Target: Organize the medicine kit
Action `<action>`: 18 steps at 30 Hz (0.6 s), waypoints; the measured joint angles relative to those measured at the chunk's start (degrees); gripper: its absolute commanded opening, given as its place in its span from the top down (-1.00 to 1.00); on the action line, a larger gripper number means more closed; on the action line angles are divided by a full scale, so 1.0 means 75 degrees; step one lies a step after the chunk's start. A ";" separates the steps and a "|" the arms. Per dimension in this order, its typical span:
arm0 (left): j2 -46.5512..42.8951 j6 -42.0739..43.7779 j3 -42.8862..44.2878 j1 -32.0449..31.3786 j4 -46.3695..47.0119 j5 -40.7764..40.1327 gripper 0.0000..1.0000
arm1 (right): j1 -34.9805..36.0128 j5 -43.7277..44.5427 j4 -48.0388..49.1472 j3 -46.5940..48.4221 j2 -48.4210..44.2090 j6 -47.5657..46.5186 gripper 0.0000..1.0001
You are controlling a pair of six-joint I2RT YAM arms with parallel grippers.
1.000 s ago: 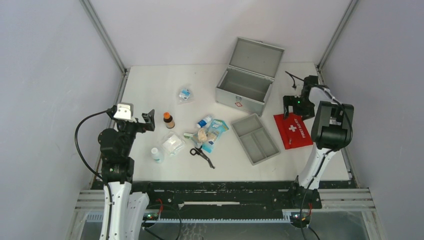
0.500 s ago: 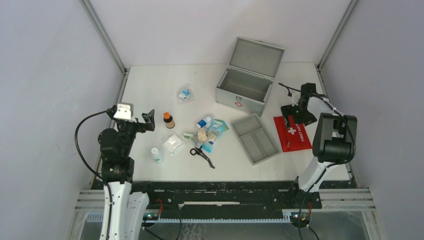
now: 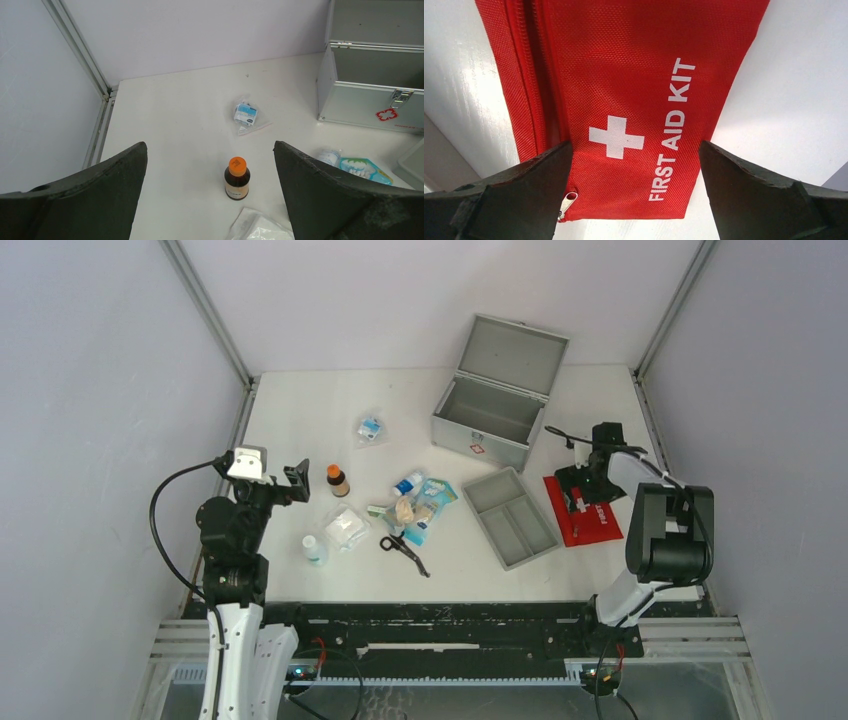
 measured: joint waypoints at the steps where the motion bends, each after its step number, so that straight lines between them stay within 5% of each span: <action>1: -0.0003 0.0000 0.0000 0.0000 0.0000 0.0000 -0.99 | 0.0050 0.0041 0.0052 -0.0061 -0.0012 -0.0012 -0.88; 6: 0.0000 0.0000 0.0000 -0.0003 0.0000 0.0000 -0.99 | 0.0289 0.0224 0.0236 -0.0297 -0.0096 -0.0067 -0.60; 11: -0.0003 0.0000 0.0000 -0.0003 0.0000 0.0003 -0.99 | 0.0338 0.0280 0.0382 -0.0356 -0.0096 -0.0143 0.04; 18: 0.0009 -0.0003 0.0000 -0.0003 0.0003 0.0003 -0.99 | 0.0318 0.0315 0.0420 -0.0382 -0.0181 -0.0280 0.70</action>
